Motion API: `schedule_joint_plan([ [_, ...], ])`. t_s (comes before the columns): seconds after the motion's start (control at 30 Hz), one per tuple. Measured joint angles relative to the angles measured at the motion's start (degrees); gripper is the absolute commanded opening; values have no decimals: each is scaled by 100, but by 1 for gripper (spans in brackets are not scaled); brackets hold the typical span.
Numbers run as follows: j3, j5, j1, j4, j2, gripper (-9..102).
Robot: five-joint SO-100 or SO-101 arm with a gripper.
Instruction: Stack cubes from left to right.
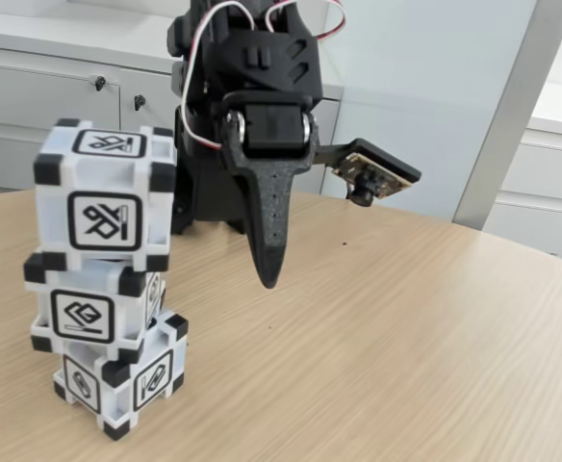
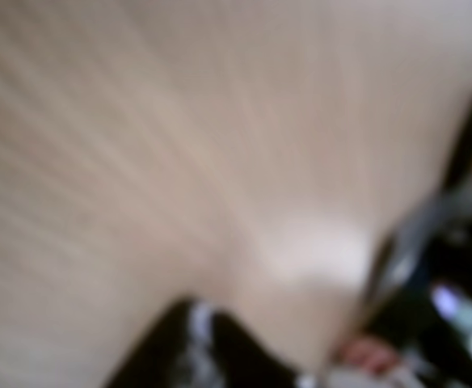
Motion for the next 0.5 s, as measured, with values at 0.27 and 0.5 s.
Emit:
schedule_joint_plan([
  [0.27, 0, -167, -9, 0, 0, 0],
  [0.5, 0, -167, -9, 0, 0, 0],
])
